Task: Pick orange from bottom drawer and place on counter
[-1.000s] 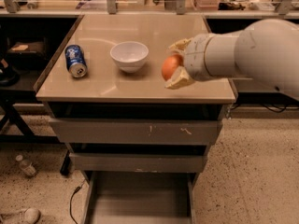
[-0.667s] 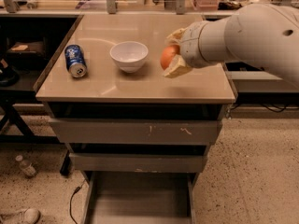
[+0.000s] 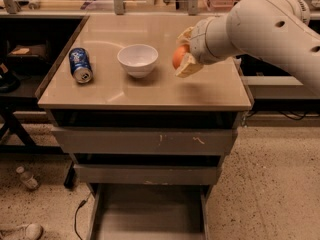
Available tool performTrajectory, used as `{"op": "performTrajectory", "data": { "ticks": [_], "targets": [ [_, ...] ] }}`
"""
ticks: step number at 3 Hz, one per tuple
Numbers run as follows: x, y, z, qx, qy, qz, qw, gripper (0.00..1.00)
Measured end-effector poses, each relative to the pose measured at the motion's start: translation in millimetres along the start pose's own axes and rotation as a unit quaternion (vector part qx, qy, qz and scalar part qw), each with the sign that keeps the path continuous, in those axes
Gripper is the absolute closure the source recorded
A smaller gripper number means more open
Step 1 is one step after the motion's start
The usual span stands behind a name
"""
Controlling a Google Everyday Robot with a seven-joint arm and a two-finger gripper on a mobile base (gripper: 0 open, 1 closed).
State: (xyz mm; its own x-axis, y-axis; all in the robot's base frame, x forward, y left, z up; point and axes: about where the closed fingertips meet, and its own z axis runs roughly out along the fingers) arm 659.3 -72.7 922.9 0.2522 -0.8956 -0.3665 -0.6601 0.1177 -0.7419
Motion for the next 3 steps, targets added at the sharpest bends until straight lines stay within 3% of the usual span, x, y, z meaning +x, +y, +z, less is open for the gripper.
{"op": "performTrajectory", "data": {
  "ticks": [3],
  "targets": [
    [45.6, 19.5, 37.3, -0.063, 0.049, 0.001, 0.9968, 1.0]
  ]
}}
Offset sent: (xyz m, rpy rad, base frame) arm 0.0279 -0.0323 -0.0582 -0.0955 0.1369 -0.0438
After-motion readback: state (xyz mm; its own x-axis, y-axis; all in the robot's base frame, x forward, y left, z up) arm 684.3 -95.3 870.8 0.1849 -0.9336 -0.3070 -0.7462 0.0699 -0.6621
